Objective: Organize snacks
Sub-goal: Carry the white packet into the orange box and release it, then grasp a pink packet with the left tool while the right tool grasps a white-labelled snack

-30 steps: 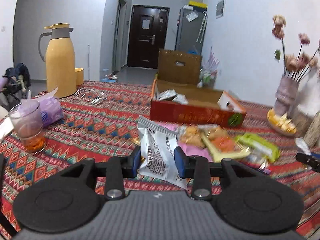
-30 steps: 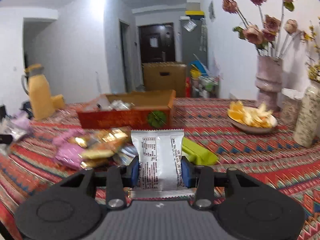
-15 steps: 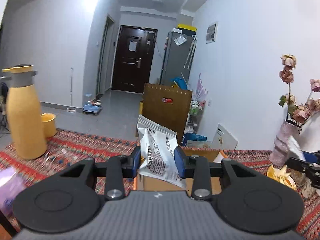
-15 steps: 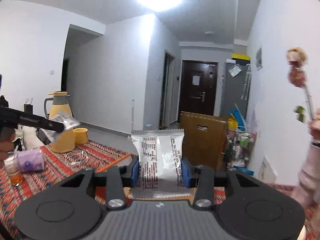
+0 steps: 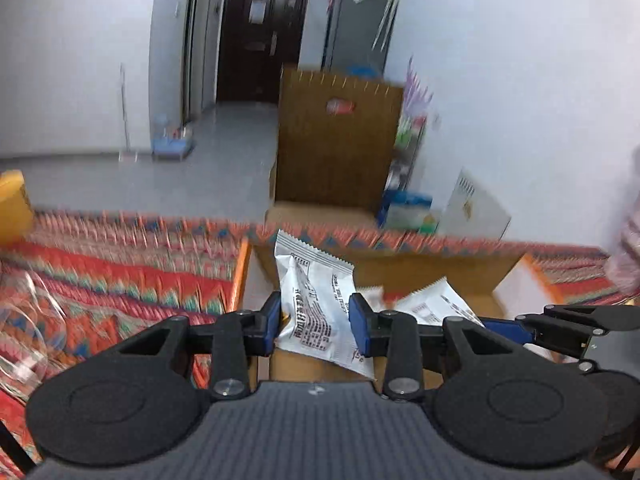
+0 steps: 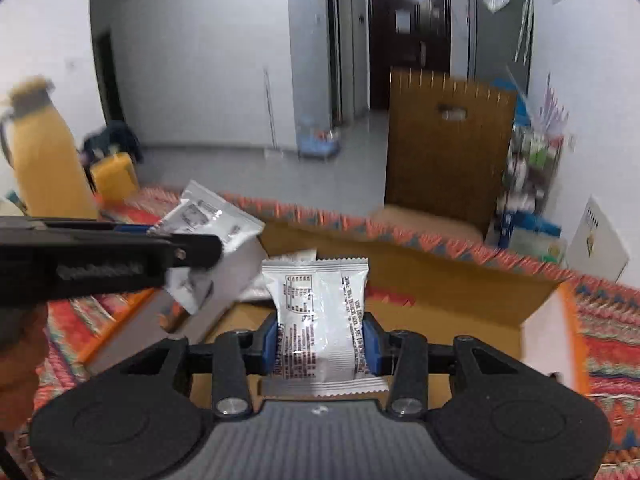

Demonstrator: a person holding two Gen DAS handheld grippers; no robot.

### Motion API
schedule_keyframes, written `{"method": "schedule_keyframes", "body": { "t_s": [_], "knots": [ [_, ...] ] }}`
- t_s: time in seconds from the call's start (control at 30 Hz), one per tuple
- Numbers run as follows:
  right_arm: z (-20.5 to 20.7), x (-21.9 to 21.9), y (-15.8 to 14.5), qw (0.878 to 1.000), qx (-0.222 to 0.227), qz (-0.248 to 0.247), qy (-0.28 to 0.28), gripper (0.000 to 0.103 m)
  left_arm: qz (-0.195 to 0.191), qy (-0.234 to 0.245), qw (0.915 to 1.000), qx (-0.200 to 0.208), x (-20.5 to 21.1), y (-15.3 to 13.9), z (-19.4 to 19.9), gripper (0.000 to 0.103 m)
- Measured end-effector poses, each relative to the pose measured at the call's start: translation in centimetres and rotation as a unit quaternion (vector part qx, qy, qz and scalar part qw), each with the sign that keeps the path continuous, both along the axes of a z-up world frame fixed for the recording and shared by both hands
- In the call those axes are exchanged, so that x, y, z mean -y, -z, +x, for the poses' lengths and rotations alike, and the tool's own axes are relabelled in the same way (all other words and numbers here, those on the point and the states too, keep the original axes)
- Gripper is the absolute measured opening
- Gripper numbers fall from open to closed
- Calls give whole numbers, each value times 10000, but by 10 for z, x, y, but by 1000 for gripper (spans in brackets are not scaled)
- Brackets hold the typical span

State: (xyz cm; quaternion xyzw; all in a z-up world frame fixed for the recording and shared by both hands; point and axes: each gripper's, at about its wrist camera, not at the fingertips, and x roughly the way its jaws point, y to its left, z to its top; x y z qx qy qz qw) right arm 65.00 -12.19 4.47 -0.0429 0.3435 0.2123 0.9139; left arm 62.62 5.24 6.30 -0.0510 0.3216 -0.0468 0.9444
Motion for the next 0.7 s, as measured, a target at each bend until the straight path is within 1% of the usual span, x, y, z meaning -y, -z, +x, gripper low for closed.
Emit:
{"method": "schedule_keyframes", "body": {
  "t_s": [0.07,0.1,0.17,0.2,0.23,0.3,0.33,0.43,0.5,0.57,0.7],
  "knots": [
    [13,-13,15,9997,-157,-161,4,41,-85,90,9997,-204,-3,16,12,36],
    [18,-19,19,9995,-229,-214,-10,43,-64,135,9997,-198,-3,21,14,37],
    [22,-31,25,9989,-358,-285,-124,49,-13,176,9997,-141,-5,28,11,43],
    [22,-33,26,9986,-390,-276,-221,57,-44,187,9997,-159,-7,31,10,47],
    [22,-36,26,9984,-409,-227,-329,62,-122,176,9996,-189,-10,33,10,48],
    [18,-38,25,9982,-411,-156,-409,66,-256,231,9992,-183,-15,30,9,49],
    [16,-39,23,9982,-393,-144,-436,66,-295,206,9991,-211,-17,29,8,51],
    [10,-32,16,9984,-361,-87,-436,66,-346,140,9992,-160,-25,11,2,52],
    [4,-24,3,9987,-289,-40,-412,66,-265,103,9996,-59,-28,-3,-4,52],
    [-8,-13,-16,9992,-108,-41,-385,66,-234,72,9997,41,-32,-21,-15,55],
    [-41,16,-61,9993,309,-5,-228,68,-166,126,9992,334,-33,-59,-45,66]
  ]
}}
